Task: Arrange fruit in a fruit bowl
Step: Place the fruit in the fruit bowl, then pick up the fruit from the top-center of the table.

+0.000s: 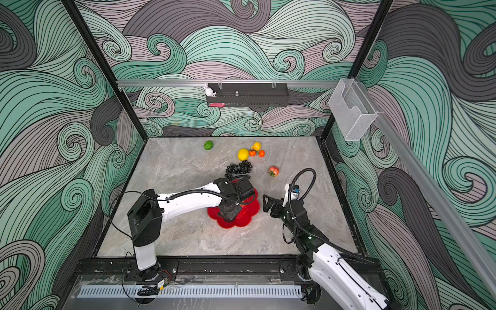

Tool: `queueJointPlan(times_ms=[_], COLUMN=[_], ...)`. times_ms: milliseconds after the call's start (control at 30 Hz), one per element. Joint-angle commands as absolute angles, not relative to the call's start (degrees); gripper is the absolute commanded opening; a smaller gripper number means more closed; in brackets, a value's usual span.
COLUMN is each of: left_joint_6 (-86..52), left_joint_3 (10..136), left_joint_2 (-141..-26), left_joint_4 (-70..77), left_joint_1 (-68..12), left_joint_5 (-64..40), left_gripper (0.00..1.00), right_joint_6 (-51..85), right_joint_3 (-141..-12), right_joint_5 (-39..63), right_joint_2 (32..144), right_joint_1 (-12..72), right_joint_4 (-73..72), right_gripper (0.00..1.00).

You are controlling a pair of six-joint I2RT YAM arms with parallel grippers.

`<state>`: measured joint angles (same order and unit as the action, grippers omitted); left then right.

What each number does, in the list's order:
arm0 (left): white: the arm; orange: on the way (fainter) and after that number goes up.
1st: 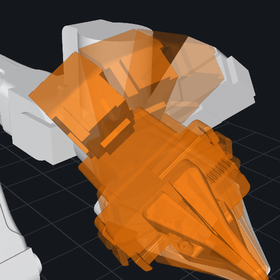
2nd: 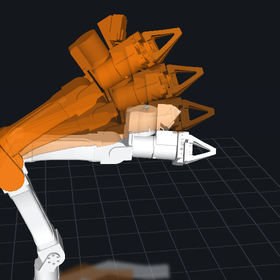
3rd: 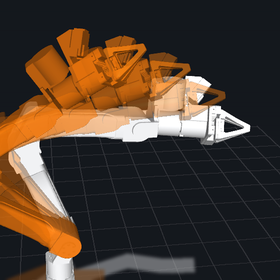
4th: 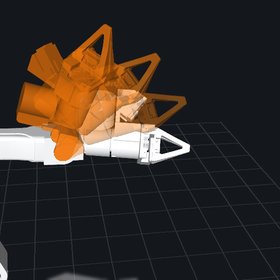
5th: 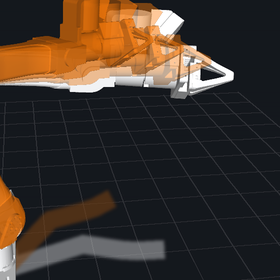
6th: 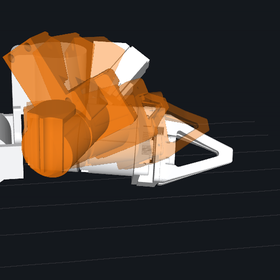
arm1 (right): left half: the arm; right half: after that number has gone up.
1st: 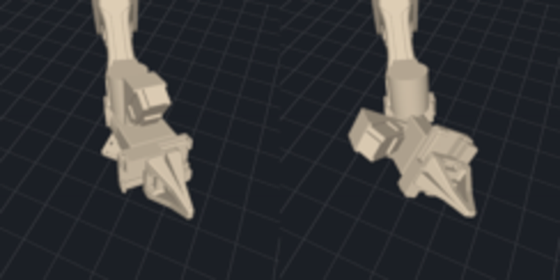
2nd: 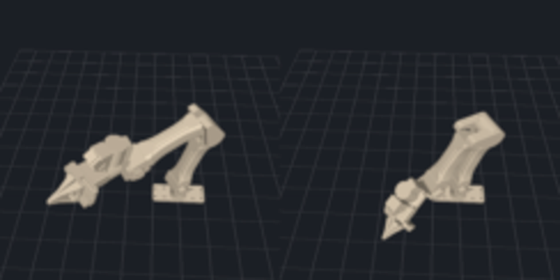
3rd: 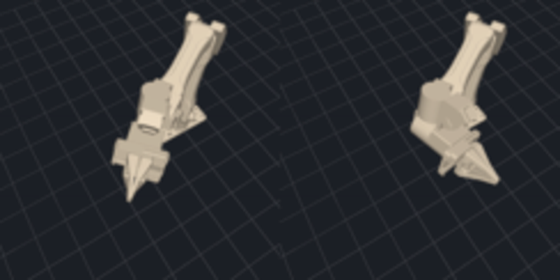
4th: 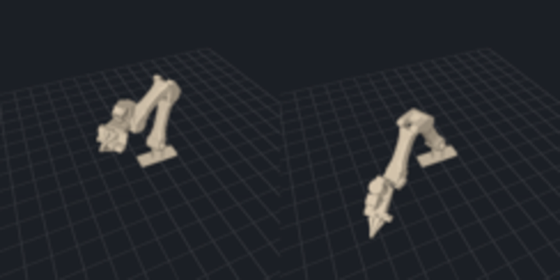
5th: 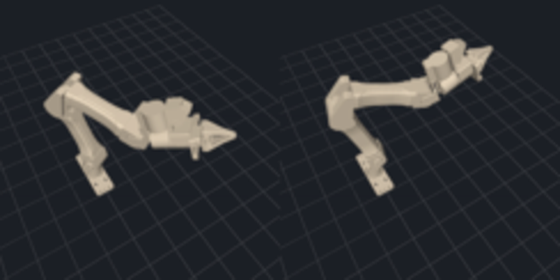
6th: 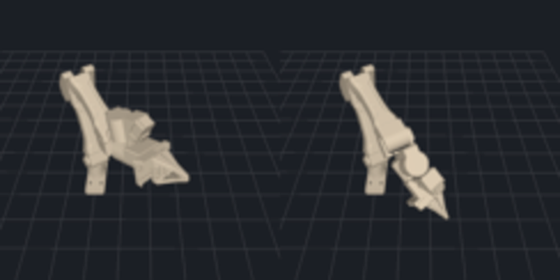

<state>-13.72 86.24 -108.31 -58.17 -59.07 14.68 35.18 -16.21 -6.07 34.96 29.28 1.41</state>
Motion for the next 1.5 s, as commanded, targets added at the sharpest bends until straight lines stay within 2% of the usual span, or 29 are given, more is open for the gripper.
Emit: queueJointPlan(times_ms=[0,333,567,733,933,1133,1267,1467], left_joint_6=[-13.5,-14.0,-15.9,-18.8,-23.2,-24.5,-18.1,-14.8], left_joint_3=[86.8,85.9,78.2,64.1,48.7,37.7,28.9,27.0], left_joint_2=[-108.4,-102.9,-88.2,-73.5,-56.7,-46.9,-42.5,-40.2], left_joint_4=[-58.0,-57.9,-50.0,-38.1,-29.9,-26.7,-17.1,-14.1], left_joint_1=[-59.5,-59.5,-59.3,-56.2,-48.6,-46.3,-46.3,-46.3], left_joint_5=[14.4,14.7,15.8,23.9,30.8,38.5,36.0,33.2], left_gripper=[0.25,0.33,0.47,0.56,0.69,0.74,0.77,0.78], right_joint_6=[35.5,35.9,35.4,33.9,31.8,30.9,30.6,27.4], right_joint_3=[-15.6,-17.9,-24.3,-29.5,-37.3,-48.4,-56.2,-67.3], right_joint_5=[-6.3,-6.1,-3.5,-2.4,-2.1,-1.4,0.2,-2.3], right_joint_2=[35.0,36.5,42.0,47.2,56.9,71.0,81.6,94.6], right_joint_1=[29.1,29.1,29.1,29.1,29.0,29.0,28.9,28.6], right_joint_4=[0.1,2.8,7.4,9.3,10.8,12.3,12.3,12.4], right_gripper=[1.00,1.00,1.00,1.00,1.00,1.00,1.00,1.00])
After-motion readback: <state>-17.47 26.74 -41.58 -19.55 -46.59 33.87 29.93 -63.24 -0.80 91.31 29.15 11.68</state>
